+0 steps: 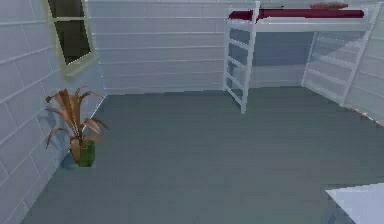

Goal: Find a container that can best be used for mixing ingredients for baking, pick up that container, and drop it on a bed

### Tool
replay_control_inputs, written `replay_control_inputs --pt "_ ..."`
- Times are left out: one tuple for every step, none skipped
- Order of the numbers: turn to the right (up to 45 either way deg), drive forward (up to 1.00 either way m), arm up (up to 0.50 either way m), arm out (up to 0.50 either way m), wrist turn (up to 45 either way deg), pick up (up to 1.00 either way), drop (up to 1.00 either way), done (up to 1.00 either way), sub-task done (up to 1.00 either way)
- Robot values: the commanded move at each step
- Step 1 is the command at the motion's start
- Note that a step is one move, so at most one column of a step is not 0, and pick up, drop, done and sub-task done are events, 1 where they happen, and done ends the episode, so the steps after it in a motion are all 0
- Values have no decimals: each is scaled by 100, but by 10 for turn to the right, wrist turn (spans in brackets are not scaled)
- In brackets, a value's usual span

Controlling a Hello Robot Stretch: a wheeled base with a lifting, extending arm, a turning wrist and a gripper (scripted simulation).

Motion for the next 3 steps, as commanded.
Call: replay_control_inputs --pt "0 40 0 0 0 0 0 0 0" --pt "270 0 0 0 0 0 0 0 0" --pt "0 30 0 0 0 0 0 0 0"
